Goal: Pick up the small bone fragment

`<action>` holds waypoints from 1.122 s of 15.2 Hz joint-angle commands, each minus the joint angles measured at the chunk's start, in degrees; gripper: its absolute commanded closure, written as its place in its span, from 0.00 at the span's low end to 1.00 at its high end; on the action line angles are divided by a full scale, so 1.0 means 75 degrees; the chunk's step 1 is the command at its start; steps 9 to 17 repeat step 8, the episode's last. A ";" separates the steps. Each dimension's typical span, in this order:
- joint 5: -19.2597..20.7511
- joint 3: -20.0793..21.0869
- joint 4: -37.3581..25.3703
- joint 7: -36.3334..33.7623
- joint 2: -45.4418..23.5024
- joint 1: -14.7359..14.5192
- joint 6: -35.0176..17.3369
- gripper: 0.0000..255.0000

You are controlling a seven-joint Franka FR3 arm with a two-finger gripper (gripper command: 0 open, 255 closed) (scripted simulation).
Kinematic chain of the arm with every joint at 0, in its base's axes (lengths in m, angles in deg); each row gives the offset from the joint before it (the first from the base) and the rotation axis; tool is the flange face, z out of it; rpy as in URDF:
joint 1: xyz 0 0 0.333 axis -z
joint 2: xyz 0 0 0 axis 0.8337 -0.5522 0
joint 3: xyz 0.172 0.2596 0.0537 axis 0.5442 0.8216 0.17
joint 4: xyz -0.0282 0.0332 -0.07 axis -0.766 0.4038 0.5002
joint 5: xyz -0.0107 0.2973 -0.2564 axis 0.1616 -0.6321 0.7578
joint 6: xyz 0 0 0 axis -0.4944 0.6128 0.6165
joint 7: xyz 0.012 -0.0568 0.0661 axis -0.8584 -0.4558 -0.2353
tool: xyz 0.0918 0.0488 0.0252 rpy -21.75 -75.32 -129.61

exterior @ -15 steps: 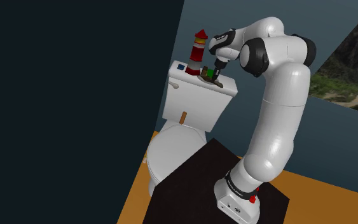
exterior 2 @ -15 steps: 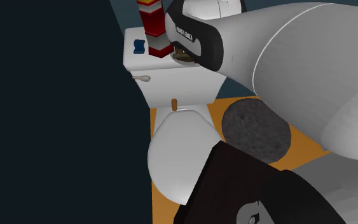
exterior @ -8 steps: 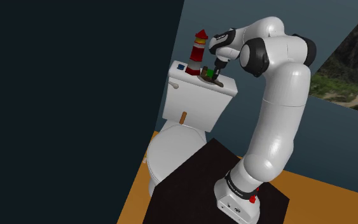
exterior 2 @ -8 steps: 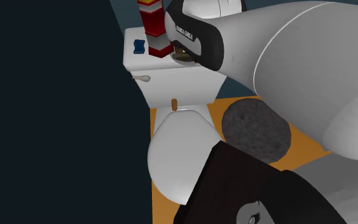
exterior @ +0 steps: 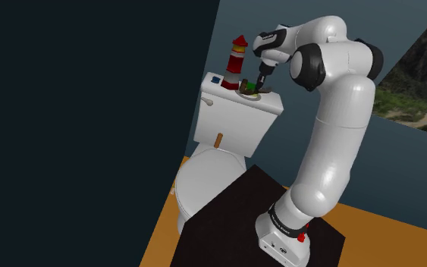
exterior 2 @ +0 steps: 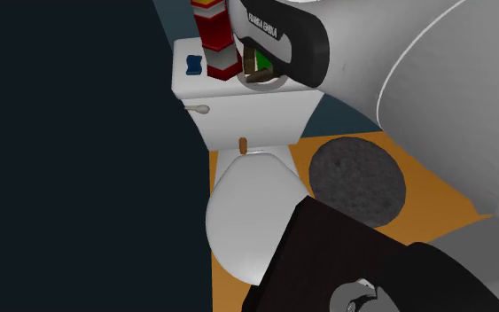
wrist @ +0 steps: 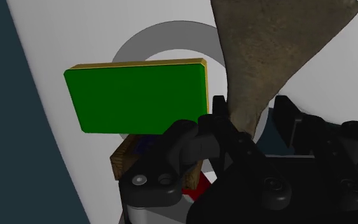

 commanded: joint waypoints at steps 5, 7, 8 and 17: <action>0.0158 -0.0079 -0.0437 -0.0103 0.0159 -0.0025 0.0555 1.00; 0.0181 -0.0091 -0.0529 -0.0117 0.0182 -0.0024 0.0663 1.00; 0.0180 -0.0090 -0.0530 -0.0117 0.0181 -0.0023 0.0664 1.00; 0.0180 -0.0090 -0.0530 -0.0117 0.0181 -0.0023 0.0664 1.00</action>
